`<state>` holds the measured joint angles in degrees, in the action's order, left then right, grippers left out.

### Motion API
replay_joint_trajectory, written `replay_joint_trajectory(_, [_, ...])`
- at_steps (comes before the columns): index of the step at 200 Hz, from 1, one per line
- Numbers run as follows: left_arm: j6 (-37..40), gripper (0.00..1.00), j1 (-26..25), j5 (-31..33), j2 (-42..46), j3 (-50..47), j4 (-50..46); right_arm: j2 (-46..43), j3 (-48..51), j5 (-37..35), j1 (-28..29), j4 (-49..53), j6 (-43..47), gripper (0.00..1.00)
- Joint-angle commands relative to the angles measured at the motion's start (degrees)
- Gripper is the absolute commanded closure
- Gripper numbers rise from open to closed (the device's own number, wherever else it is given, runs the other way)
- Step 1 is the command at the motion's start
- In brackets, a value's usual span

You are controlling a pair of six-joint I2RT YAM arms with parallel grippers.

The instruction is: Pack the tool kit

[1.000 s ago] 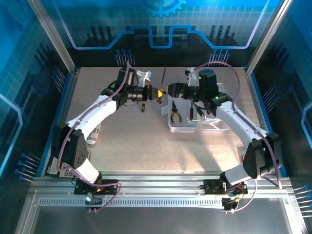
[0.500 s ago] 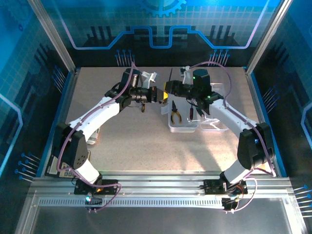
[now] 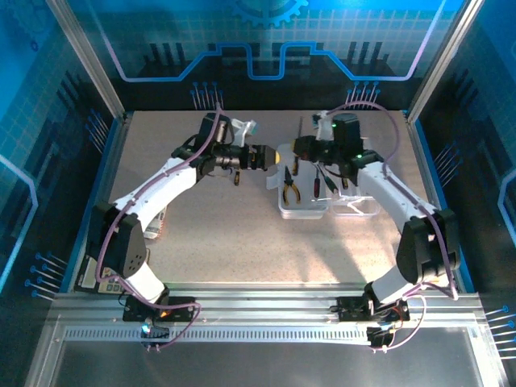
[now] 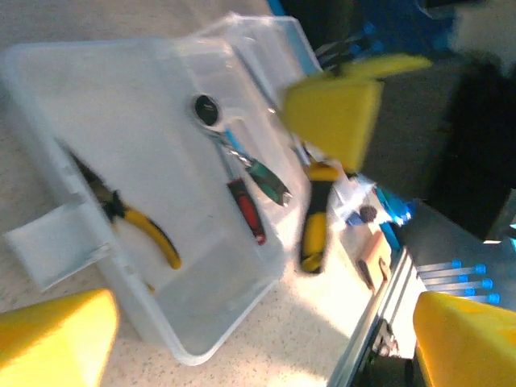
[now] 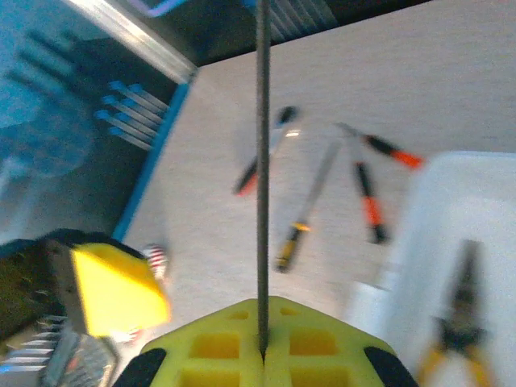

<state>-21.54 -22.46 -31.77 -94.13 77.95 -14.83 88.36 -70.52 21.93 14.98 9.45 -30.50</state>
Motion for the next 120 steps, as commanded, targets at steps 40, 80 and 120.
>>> replay_joint_trajectory(40, [8.96,0.01,13.8,24.67,-4.49,5.87,-19.47,-3.55,-4.0,-22.41,-11.24,28.55,20.82,1.0])
replay_joint_trajectory(80, [12.02,0.01,16.17,35.47,-12.51,9.84,-23.13,1.22,-5.82,-27.43,-12.06,30.09,23.46,1.0])
replay_joint_trajectory(120, [10.43,0.01,15.7,32.27,-15.86,10.58,-22.07,5.51,-8.37,-31.2,-11.73,30.88,25.47,1.0])
